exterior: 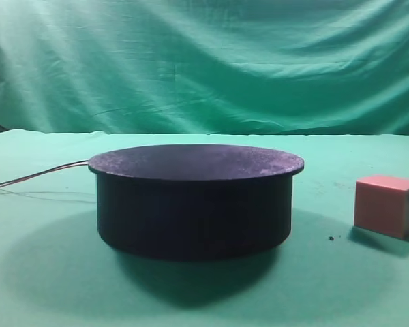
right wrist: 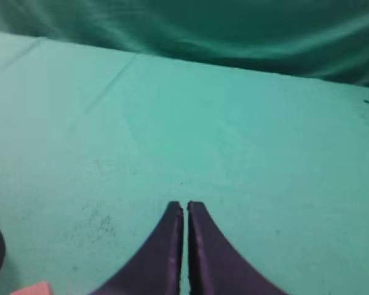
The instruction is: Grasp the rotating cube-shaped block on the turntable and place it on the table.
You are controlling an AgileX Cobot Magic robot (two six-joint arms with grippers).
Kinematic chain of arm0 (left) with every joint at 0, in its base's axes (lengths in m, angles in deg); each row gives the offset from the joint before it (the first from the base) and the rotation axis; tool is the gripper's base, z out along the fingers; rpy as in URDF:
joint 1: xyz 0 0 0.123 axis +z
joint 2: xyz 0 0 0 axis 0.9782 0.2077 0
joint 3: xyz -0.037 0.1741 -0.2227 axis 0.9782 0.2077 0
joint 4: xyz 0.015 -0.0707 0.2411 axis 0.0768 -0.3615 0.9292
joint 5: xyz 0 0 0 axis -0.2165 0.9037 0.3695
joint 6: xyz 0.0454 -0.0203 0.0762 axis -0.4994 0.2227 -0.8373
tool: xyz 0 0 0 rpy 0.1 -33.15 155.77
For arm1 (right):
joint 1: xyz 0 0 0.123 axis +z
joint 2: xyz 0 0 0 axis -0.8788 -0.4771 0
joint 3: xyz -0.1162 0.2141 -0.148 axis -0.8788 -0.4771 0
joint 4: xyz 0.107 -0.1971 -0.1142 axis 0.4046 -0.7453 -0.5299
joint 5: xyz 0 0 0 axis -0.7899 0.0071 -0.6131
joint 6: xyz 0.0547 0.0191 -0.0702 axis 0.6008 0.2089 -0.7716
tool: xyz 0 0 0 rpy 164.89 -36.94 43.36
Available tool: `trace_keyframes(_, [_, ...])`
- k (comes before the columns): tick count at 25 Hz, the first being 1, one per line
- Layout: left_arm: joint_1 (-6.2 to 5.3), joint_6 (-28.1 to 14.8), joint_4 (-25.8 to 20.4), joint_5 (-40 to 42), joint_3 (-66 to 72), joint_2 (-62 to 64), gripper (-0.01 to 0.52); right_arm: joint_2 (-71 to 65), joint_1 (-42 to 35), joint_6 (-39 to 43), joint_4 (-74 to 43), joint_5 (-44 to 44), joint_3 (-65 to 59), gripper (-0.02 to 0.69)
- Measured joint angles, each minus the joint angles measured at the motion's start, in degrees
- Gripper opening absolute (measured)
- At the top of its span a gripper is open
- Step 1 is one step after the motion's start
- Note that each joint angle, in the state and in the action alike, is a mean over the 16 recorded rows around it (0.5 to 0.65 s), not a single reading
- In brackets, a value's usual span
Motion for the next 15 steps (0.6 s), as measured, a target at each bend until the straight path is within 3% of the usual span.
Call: trace_keyframes(15, [0.00, 0.00, 0.00, 0.00, 0.00, 0.00, 0.000, 6.58, -1.06, 0.10, 0.69, -7.78, -3.57, 0.000])
